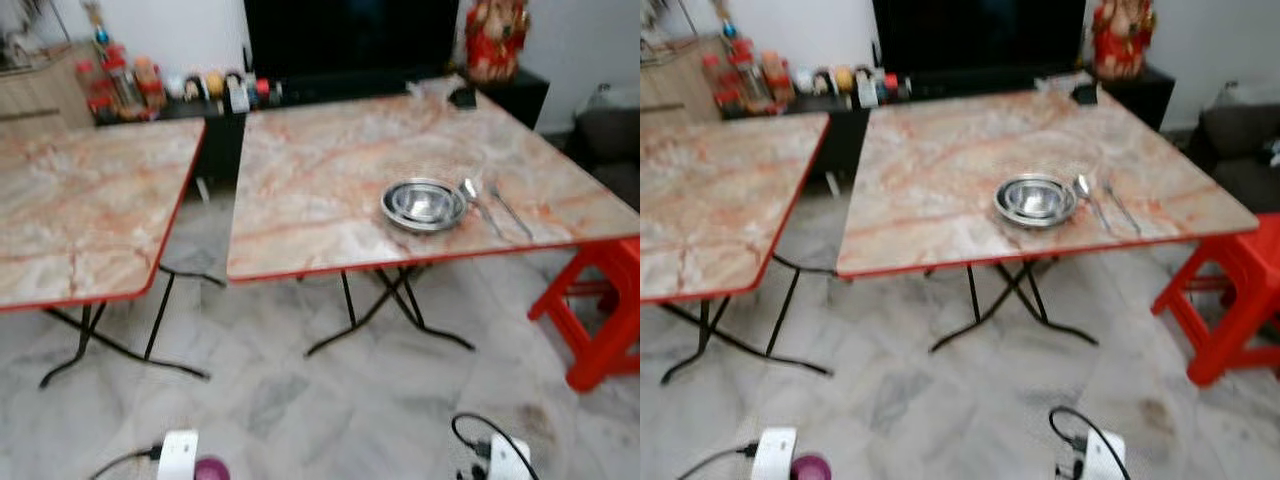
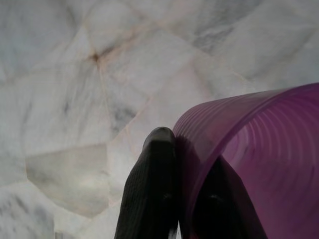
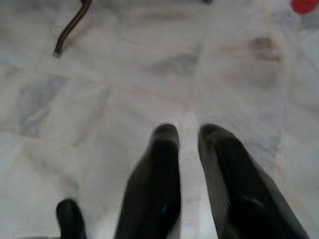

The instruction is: Setting the table

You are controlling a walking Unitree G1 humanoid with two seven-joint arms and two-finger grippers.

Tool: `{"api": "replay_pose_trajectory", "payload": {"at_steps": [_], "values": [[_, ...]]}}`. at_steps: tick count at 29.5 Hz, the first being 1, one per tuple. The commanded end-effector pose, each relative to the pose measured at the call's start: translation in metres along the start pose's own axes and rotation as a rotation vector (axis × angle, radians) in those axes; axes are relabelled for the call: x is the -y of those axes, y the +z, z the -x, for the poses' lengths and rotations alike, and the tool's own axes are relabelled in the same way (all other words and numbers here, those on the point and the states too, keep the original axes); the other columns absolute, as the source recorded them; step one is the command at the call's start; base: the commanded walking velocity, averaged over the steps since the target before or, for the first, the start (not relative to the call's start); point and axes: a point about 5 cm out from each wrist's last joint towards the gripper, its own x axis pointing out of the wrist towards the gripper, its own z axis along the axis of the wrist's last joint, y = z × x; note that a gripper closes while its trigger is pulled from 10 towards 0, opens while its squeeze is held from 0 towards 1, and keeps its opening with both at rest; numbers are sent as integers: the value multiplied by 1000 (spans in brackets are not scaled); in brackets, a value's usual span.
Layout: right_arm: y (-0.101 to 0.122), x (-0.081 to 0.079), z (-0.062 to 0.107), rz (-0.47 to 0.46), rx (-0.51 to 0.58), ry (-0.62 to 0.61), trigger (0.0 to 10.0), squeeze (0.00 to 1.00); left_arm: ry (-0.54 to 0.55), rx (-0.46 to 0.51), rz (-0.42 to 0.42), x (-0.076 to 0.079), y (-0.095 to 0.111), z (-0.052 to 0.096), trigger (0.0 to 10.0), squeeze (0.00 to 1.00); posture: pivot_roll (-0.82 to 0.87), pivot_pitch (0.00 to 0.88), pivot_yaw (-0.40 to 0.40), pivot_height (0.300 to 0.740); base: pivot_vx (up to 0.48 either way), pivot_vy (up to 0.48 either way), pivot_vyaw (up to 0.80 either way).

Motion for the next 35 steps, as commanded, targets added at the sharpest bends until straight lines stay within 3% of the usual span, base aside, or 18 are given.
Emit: {"api": "replay_pose_trajectory", "payload": {"at_steps": [1, 27, 35], "values": [[1, -8, -1, 12, -1, 21, 10000, 0, 12, -4, 1, -5, 0, 0, 10000, 0, -26, 0, 36, 740, 304, 0, 0], [-1, -9, 0, 11, -9, 20, 10000, 0, -9, -7, -3, -2, 1, 0, 10000, 0, -30, 0, 41, 740, 298, 0, 0], [0, -8, 0, 13, -6, 22, 10000, 0, -35, 4, 6, 1, 2, 0, 10000, 0, -33, 0, 40, 740, 0, 0, 0]]}}
